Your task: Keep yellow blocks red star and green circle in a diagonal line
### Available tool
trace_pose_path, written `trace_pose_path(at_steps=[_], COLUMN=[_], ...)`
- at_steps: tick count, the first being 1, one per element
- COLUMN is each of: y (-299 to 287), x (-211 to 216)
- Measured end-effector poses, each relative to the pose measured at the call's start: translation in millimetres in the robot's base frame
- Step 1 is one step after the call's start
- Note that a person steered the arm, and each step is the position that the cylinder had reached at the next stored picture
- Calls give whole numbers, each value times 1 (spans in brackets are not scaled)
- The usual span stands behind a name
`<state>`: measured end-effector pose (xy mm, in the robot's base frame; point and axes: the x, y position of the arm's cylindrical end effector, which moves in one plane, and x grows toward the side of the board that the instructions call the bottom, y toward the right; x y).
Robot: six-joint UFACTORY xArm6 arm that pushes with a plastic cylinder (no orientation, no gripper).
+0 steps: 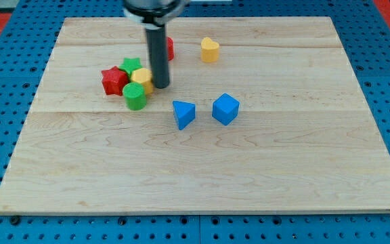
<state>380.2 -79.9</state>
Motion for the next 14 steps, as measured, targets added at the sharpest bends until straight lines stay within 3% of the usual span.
trace_pose_path(at_steps=[2, 4, 5, 7, 8, 9, 10, 11, 12, 14], y=[16, -77, -87, -115, -78, 2, 35, 13, -5, -106], x=[-23, -43, -71, 8, 14, -33, -15, 11, 3, -2])
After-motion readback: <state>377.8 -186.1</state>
